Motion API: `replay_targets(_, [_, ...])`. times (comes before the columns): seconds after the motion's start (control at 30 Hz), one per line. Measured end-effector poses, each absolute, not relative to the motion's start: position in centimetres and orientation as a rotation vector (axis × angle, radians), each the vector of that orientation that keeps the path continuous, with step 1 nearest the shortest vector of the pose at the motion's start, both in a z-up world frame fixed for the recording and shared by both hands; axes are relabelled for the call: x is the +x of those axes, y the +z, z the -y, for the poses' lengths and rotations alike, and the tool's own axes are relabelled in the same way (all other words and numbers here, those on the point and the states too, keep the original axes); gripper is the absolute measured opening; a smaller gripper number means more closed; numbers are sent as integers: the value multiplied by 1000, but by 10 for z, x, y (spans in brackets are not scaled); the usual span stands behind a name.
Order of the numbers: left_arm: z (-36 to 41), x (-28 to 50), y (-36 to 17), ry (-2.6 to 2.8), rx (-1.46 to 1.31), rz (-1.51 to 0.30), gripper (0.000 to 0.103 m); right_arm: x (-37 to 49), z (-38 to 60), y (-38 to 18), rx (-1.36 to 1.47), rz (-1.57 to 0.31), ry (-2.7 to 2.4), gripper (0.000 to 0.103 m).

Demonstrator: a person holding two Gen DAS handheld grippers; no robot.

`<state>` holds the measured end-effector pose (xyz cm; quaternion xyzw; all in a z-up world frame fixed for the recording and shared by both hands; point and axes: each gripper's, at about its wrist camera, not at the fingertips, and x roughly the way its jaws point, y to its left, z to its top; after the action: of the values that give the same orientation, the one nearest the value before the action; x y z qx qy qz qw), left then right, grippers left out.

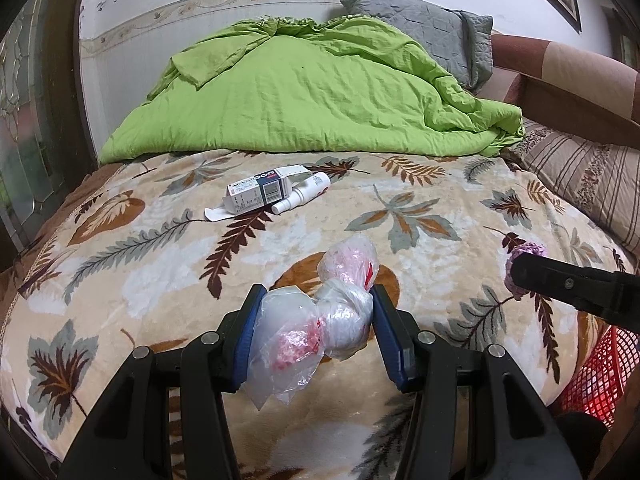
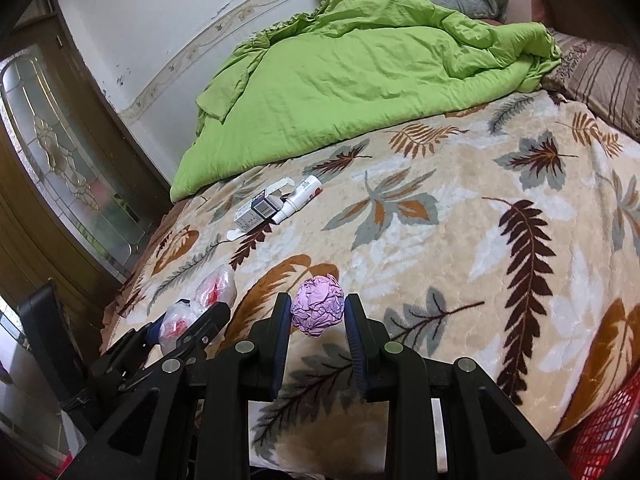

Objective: Collect trash
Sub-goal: 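Lift the plastic bag and paper ball off the blanket with both tools, then carry the plastic bag and paper ball with both tools over the wastebasket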

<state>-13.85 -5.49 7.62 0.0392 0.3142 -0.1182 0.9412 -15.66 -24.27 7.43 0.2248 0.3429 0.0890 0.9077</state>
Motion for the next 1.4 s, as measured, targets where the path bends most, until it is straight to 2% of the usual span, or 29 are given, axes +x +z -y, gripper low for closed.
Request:
replay_targets(0.63, [94,-169,107,-396,106,-615,51,-218,308,106,543,-633,131,29])
replay_targets(1.0, [191,-226,149,-813,149,-621,51,-316,406,132,570,-541,-85,29])
replay_targets(1.4, [320,-272,130,-1154,179,-821,51,-411,498,104,700,-547,-329,29])
